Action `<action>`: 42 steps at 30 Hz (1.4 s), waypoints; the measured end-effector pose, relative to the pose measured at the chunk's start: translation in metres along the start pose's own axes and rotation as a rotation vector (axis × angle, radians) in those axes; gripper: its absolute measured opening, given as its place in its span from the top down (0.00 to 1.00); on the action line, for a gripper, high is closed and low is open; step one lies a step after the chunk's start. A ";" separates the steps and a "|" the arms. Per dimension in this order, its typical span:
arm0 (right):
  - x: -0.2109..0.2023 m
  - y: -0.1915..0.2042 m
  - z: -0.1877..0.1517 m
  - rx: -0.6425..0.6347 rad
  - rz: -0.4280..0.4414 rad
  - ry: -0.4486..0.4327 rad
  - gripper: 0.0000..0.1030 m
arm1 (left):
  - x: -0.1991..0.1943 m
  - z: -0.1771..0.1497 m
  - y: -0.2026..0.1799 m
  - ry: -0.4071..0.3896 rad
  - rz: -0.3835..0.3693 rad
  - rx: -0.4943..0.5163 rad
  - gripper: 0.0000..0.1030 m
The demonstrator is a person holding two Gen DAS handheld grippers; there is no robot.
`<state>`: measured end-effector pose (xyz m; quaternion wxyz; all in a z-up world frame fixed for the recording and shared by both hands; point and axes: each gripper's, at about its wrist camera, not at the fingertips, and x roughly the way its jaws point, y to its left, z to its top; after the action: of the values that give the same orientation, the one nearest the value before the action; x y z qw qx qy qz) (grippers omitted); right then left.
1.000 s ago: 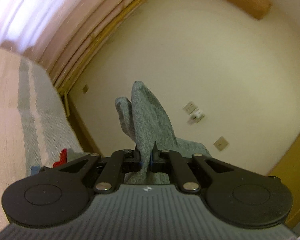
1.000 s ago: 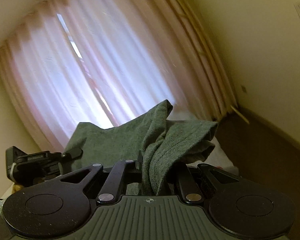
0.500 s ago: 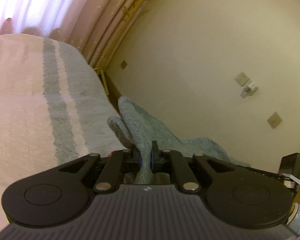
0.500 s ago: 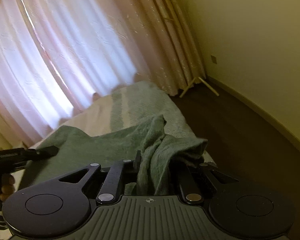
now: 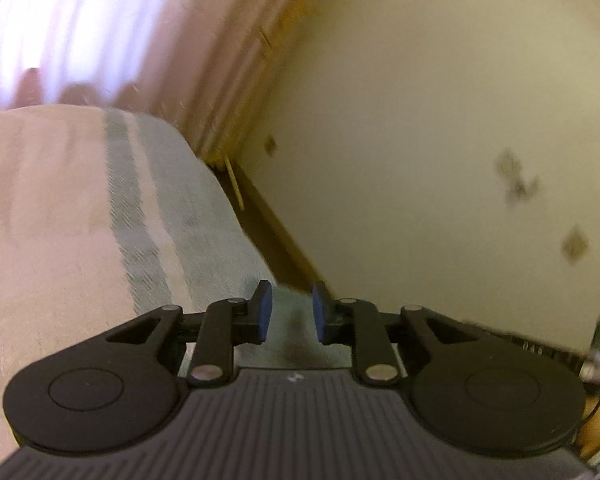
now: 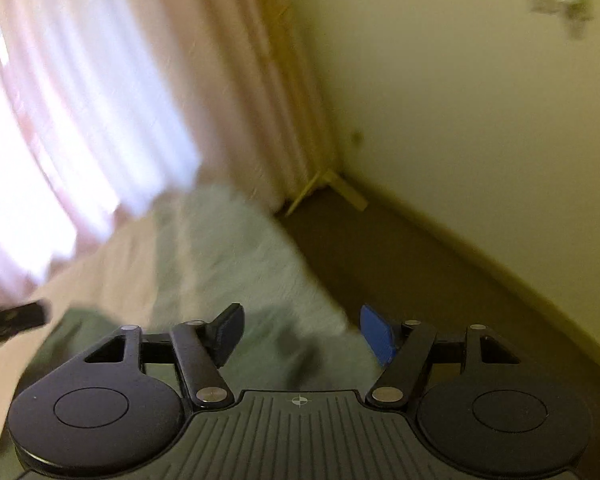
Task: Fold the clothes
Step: 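Lower the shirt onto the stack and open both grippers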
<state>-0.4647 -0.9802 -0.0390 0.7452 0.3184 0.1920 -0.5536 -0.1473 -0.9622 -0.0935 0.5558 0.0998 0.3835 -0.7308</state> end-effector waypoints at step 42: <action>-0.226 0.079 -0.093 -0.023 -0.065 0.134 0.08 | -0.200 -0.110 -0.159 0.086 0.456 0.232 0.38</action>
<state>-0.4542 -0.7425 0.0588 0.7160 0.3398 0.2577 -0.5526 -0.2474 -0.7272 0.0168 0.6743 0.2777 0.2878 -0.6207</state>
